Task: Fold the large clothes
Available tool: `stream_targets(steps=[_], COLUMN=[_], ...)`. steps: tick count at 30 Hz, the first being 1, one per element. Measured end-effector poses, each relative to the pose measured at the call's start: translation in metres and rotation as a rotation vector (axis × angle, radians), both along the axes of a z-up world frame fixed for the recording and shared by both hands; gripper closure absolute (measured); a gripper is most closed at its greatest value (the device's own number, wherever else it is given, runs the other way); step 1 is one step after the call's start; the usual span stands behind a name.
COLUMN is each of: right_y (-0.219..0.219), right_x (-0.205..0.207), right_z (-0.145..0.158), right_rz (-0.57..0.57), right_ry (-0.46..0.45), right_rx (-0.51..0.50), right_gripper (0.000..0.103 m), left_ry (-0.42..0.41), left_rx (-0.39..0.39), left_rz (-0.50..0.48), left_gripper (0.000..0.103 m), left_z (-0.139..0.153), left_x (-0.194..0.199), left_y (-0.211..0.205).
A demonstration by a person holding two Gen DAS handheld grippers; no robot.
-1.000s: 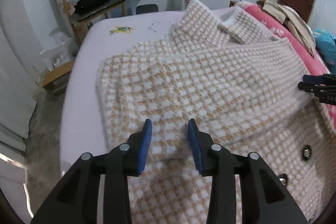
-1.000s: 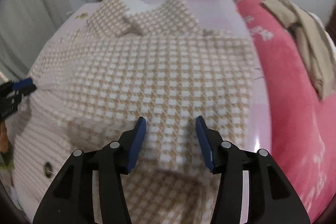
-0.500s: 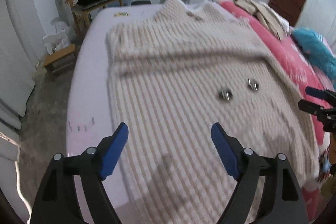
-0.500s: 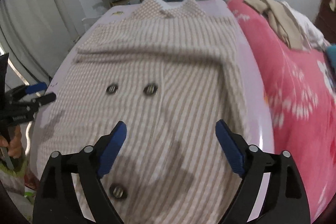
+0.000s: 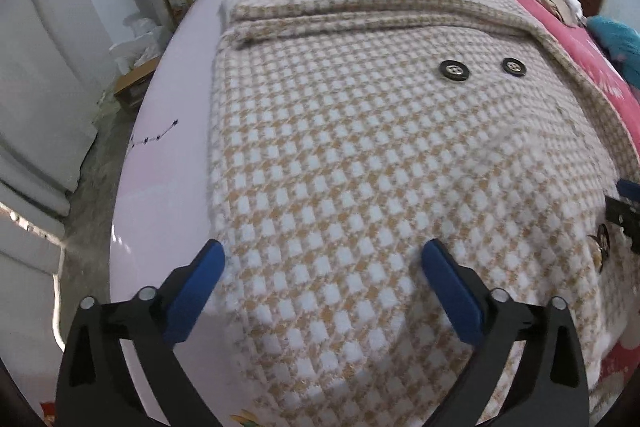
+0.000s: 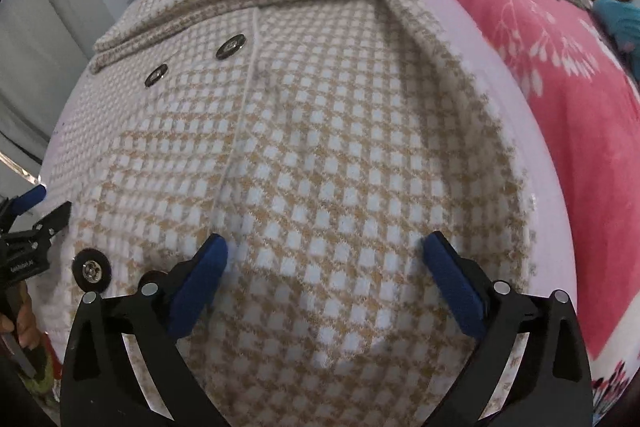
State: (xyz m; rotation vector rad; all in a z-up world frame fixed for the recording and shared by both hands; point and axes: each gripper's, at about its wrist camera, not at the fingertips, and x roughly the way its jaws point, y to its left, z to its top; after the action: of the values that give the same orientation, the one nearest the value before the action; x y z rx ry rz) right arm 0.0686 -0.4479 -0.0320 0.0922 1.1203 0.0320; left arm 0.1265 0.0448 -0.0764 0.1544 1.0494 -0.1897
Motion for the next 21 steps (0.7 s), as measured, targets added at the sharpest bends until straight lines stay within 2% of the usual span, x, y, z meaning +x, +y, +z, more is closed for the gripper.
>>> stream_targets(steps=[2,6,12,21], right_y=[-0.001,-0.002,-0.001,-0.006], right_x=[-0.002,-0.007,-0.019,-0.009], right_z=[-0.001,-0.002,-0.002,-0.003], right_rz=[-0.005,-0.009,-0.017,-0.019], right_ry=[-0.011,-0.031,-0.025,-0.015], right_rx=[0.002,0.01,0.021,0.017], right_gripper=[0.008,0.008,0.008,0.008], left_ry=[0.002,-0.019,0.004,0.016], left_rx=[-0.032,-0.034,-0.032,-0.033], left_rz=[0.014,0.016,0.023,0.029], left_gripper=[0.006,0.005,0.005,0.005], left_z=[-0.002,-0.004,-0.003,-0.002], left_x=[0.0,-0.004,-0.008,-0.002], left_y=[0.005,0.005,0.006,0.006])
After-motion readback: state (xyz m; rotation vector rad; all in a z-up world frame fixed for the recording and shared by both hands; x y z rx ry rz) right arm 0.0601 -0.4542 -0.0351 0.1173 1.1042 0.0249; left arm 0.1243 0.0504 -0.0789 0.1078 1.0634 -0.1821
